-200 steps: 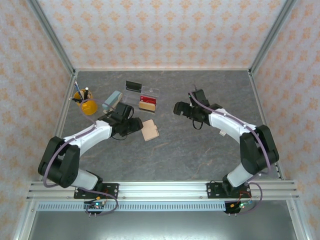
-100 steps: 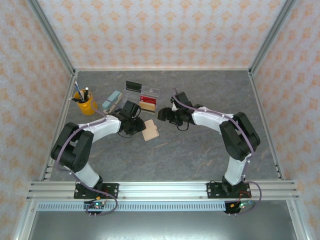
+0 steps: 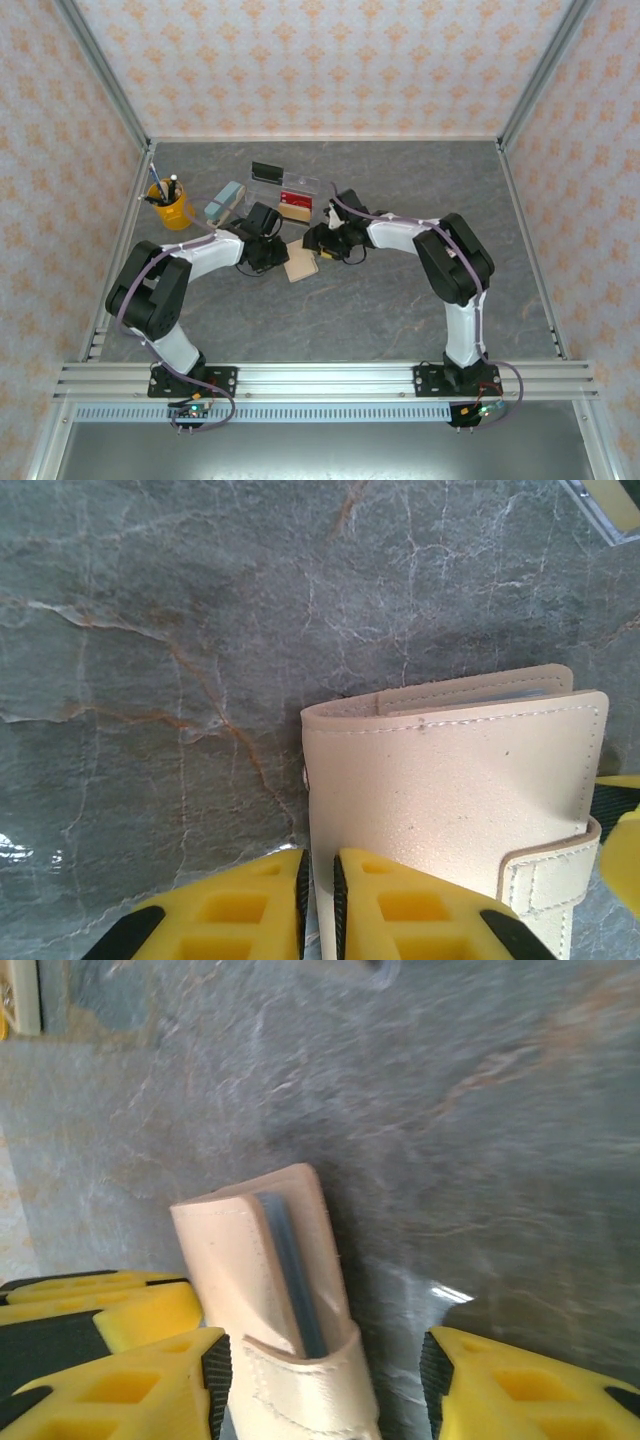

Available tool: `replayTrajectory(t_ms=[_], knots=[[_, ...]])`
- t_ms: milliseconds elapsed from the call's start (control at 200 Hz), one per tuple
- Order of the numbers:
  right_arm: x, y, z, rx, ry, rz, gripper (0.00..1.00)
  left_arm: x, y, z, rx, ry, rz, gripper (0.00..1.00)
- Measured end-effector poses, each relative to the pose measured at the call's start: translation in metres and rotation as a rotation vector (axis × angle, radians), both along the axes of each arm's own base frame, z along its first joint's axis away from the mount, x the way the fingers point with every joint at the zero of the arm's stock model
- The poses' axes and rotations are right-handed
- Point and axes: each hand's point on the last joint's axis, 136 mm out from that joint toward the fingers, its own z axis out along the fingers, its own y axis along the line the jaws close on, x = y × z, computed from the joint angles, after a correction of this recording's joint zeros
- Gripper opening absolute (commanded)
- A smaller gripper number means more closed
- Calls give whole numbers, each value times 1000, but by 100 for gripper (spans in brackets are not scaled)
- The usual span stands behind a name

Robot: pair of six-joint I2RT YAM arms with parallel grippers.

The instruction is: Take the credit cards out of the card holder

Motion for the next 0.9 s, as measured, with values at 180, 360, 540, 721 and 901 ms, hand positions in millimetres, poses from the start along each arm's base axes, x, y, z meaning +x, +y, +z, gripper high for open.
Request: replayTrajectory(t_ms=[180, 360, 540, 721, 901], knots=[[-6, 15, -1, 31, 8, 47, 44, 0, 0, 0, 2, -1, 1, 16], [-9, 22, -2, 68, 20, 69, 23, 1, 1, 0, 7, -4, 3, 15], [-6, 21, 4, 66, -19, 81, 10, 1, 5, 3, 25, -11, 12, 32], [3, -1, 32, -44, -156, 35, 7, 10, 9, 40, 34, -91, 12, 62], [13, -55, 93, -192, -344, -66, 6, 27, 30, 82, 26, -198, 78, 86]])
